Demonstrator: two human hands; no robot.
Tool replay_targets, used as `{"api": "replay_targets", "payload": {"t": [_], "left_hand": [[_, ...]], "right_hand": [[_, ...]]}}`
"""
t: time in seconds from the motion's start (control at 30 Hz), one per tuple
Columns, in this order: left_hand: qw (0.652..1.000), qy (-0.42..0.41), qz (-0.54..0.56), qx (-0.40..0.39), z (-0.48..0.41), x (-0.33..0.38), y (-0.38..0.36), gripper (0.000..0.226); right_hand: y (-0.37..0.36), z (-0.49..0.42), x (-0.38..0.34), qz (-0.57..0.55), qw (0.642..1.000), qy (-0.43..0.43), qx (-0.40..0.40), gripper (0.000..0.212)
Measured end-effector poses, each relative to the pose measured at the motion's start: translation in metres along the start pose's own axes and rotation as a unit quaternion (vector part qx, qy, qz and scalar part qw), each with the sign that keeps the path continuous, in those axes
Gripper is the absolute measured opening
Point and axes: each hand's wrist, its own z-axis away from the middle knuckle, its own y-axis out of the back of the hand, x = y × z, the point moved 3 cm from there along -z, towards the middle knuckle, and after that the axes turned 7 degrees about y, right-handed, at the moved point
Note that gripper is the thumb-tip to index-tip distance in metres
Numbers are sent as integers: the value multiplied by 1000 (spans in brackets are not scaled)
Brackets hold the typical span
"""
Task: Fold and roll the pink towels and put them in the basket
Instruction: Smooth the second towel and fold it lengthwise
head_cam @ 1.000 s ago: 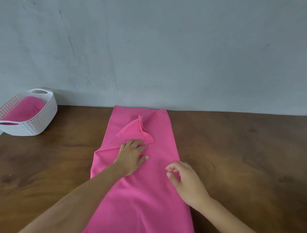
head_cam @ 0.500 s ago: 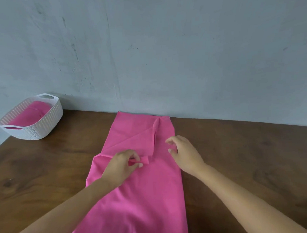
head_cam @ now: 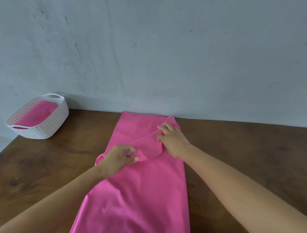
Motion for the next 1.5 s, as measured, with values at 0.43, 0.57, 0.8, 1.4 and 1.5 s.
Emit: {"api": "replay_targets", "payload": {"t": [0.43, 0.57, 0.8, 1.4, 1.5], "left_hand": [[993, 4, -42, 111, -77, 13, 72, 23], [988, 32, -53, 140, -103, 5, 85, 22], [964, 96, -135, 209, -150, -3, 95, 20], [969, 156, -103, 164, -201, -23, 100, 44], [969, 148, -117, 161, -200, -15, 99, 51]], "right_hand": [[-10, -10, 33, 16, 999, 11, 46, 49], [-1, -27, 42, -8, 999, 29, 10, 56], [2, -45, 58, -91, 991, 8, -100, 68], [-2, -51, 99, -48, 998, -1, -33, 25], [4, -48, 102, -29, 999, -25, -28, 30]]}}
